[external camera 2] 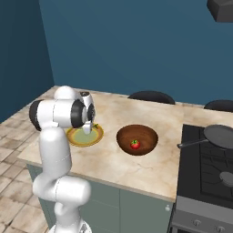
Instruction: Place the fish on the plate and place the tomato on the same plate.
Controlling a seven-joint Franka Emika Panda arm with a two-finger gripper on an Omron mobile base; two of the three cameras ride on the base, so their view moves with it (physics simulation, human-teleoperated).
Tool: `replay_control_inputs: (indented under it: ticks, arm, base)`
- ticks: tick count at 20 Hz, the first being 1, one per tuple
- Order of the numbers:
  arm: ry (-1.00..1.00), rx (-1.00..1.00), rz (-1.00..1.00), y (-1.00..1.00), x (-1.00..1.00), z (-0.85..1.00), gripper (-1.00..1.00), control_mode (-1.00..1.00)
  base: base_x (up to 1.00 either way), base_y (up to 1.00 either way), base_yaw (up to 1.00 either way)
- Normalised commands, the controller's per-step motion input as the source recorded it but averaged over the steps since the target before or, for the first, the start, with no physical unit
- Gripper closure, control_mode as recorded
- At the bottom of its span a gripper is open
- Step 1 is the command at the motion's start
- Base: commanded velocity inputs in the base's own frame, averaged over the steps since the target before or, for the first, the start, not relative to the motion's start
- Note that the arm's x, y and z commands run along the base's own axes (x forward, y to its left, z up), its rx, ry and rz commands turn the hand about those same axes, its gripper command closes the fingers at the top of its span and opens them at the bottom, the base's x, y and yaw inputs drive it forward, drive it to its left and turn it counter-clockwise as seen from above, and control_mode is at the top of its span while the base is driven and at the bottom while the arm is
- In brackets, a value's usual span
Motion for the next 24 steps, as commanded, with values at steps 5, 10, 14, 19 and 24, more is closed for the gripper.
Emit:
replay_control_inputs:
  ticks: [5, 10, 14, 19, 24]
  arm:
    - [-0.07, 0.0, 0.0, -0.03, -0.39, 0.09, -1.0, -1.0]
    - [-0.08, 0.0, 0.0, -0.04, -0.27, 0.31, -1.0, -1.0]
    - [-0.1, 0.0, 0.0, -0.22, -0.41, 0.81, -1.0, -1.0]
    - [-0.04, 0.0, 0.0, -0.29, -0.51, 0.83, -1.0, -1.0]
    - [0.0, 0.0, -0.05, -0.4, -0.68, 0.51, -1.0, -1.0]
  base:
    - [0.0, 0.0, 0.0]
    - [0.0, 0.0, 0.0]
    - [0.0, 0.0, 0.0]
    - [0.0, 0.0, 0.0]
    - [0.0, 0.0, 0.0]
